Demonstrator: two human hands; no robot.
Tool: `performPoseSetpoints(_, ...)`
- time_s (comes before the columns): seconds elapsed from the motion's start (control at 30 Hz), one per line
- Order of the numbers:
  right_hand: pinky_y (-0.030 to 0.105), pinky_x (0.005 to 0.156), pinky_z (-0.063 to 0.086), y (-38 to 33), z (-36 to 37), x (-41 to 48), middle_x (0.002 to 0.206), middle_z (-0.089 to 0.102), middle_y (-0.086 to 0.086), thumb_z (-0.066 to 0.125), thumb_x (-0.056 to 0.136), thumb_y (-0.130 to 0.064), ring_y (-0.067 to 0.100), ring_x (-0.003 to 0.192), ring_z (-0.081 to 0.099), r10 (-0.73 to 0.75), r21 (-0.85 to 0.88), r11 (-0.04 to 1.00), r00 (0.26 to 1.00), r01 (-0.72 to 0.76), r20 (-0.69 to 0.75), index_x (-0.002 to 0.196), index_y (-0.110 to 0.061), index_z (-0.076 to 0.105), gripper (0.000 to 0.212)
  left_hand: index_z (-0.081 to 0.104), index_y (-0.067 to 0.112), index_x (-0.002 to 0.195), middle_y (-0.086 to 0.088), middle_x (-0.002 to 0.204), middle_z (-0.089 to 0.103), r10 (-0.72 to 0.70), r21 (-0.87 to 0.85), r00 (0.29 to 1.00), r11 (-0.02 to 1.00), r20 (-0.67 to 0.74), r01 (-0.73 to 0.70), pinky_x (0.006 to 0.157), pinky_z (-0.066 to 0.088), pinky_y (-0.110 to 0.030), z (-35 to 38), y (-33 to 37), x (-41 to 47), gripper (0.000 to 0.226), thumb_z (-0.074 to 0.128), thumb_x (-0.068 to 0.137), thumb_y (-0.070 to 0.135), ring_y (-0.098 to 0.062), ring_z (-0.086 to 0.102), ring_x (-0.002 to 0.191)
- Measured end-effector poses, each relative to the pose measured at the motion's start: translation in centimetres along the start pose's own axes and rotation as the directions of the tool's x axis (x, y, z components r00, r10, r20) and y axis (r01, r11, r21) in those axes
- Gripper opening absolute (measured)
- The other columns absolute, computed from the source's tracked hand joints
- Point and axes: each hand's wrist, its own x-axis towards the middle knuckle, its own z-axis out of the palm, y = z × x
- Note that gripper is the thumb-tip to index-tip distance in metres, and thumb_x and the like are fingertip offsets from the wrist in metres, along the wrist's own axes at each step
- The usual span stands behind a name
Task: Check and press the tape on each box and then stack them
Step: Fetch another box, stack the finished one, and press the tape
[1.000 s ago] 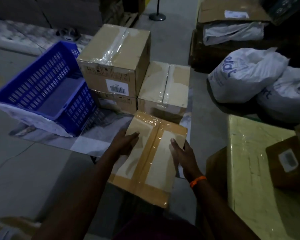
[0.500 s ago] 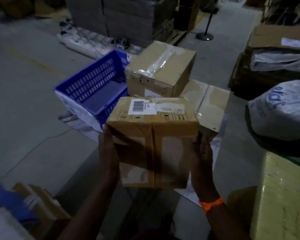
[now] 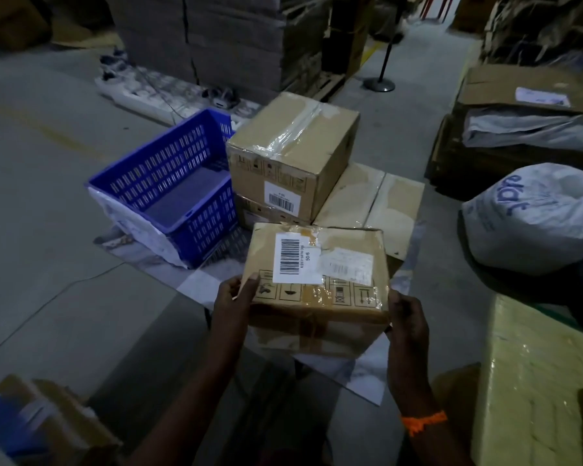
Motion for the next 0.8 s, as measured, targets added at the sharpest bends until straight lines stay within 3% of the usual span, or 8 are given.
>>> performPoseSetpoints(0.1, 0.052, 0.094, 0.058, -0.2, -1.1, 1.1, 0.113, 0.075, -0.001, 0.07, 0.075, -0.077, 0.02, 0.107, 0.071, 0.029, -0.015, 0.999, 1.0, -0.029, 0.012, 0.115, -0.026, 0.067, 0.066, 0.051, 0.019, 0.135, 0.003, 0.119, 0.065, 0.013, 0.055, 0.998, 0.998, 0.056, -0.016, 0.078, 0.051, -0.028, 0.7, 1.0, 0.5, 0.047, 0.057, 0.097, 0.046, -0.008, 0.063, 0.104)
performPoseSetpoints(0.23, 0.05, 0.093, 0.059, -0.4, -2.0, 3.2, 0.118, 0.075, -0.002, 0.071, 0.088, -0.039, 0.019, 0.111, 0.071, 0.041, -0.04, 0.998, 0.996, -0.038, 0.081, 0.125, -0.025, 0.066, 0.04, 0.054, 0.018, 0.137, -0.003, 0.125, 0.067, 0.004, 0.075, 0.995, 0.997, 0.1, -0.012, 0.088, 0.054, -0.035, 0.4, 1.2, 1.1, 0.064, 0.061, 0.085, 0.055, -0.016, 0.065, 0.109)
performPoseSetpoints(0.3, 0.043, 0.09, 0.061, -0.7, -2.1, 4.3, 0.119, 0.074, -0.001, 0.07, 0.093, -0.031, 0.019, 0.111, 0.071, 0.057, -0.053, 0.997, 0.99, -0.051, 0.127, 0.129, -0.021, 0.065, 0.038, 0.055, 0.02, 0.134, -0.005, 0.126, 0.067, -0.003, 0.102, 0.993, 0.995, 0.121, -0.009, 0.09, 0.055, -0.038, 0.1, 1.4, 1.7, 0.05, 0.061, 0.093, 0.047, -0.018, 0.066, 0.108)
performPoseSetpoints(0.4, 0.035, 0.088, 0.061, -1.9, -1.7, 6.2, 0.119, 0.075, 0.0, 0.072, 0.094, -0.03, 0.018, 0.11, 0.072, 0.092, -0.084, 0.994, 0.978, -0.077, 0.187, 0.132, -0.019, 0.065, 0.04, 0.055, 0.023, 0.134, -0.003, 0.118, 0.07, 0.011, 0.133, 0.989, 0.991, 0.146, -0.03, 0.074, 0.059, -0.028, 0.2, 2.7, 2.9, 0.035, 0.058, 0.1, 0.03, -0.011, 0.073, 0.093)
performPoseSetpoints(0.53, 0.03, 0.083, 0.061, -3.6, -0.1, 7.1, 0.114, 0.078, 0.0, 0.068, 0.098, -0.03, 0.015, 0.105, 0.075, 0.168, -0.076, 0.985, 0.94, -0.152, 0.298, 0.133, -0.018, 0.064, 0.037, 0.05, 0.028, 0.141, 0.006, 0.113, 0.067, 0.041, 0.184, 0.982, 0.98, 0.184, -0.076, 0.063, 0.052, -0.022, 2.1, 5.0, 3.6, 0.042, 0.056, 0.101, 0.04, -0.004, 0.067, 0.087)
performPoseSetpoints(0.67, 0.041, 0.092, 0.061, -4.5, 2.1, 4.9, 0.121, 0.075, 0.001, 0.067, 0.1, -0.027, 0.019, 0.112, 0.072, 0.1, -0.044, 0.995, 0.926, -0.091, 0.364, 0.13, -0.032, 0.062, 0.031, 0.04, 0.032, 0.147, 0.003, 0.127, 0.056, 0.126, 0.22, 0.99, 0.966, 0.063, -0.137, 0.066, 0.046, -0.027, 1.0, 5.5, 2.8, 0.057, 0.061, 0.096, 0.046, -0.01, 0.058, 0.097)
performPoseSetpoints(0.73, 0.034, 0.094, 0.059, -4.7, 3.0, 3.8, 0.126, 0.073, -0.001, 0.067, 0.099, -0.021, 0.013, 0.116, 0.07, 0.048, -0.015, 0.999, 0.922, -0.045, 0.384, 0.135, -0.035, 0.057, 0.04, 0.038, 0.034, 0.148, 0.0, 0.131, 0.056, 0.201, 0.199, 0.98, 0.96, -0.003, -0.197, 0.065, 0.051, -0.029, -1.4, 5.5, 1.9, 0.06, 0.063, 0.095, 0.046, -0.018, 0.063, 0.103)
performPoseSetpoints(0.8, 0.038, 0.1, 0.057, -4.1, 4.1, 2.8, 0.132, 0.07, -0.001, 0.07, 0.097, -0.015, 0.013, 0.122, 0.066, 0.047, -0.031, 0.999, 0.905, -0.037, 0.423, 0.146, -0.027, 0.052, 0.054, 0.04, 0.036, 0.146, 0.008, 0.123, 0.06, 0.298, 0.156, 0.954, 0.944, -0.026, -0.29, 0.06, 0.056, -0.024, -4.0, 4.9, 0.9, 0.06, 0.066, 0.093, 0.046, -0.013, 0.069, 0.096)
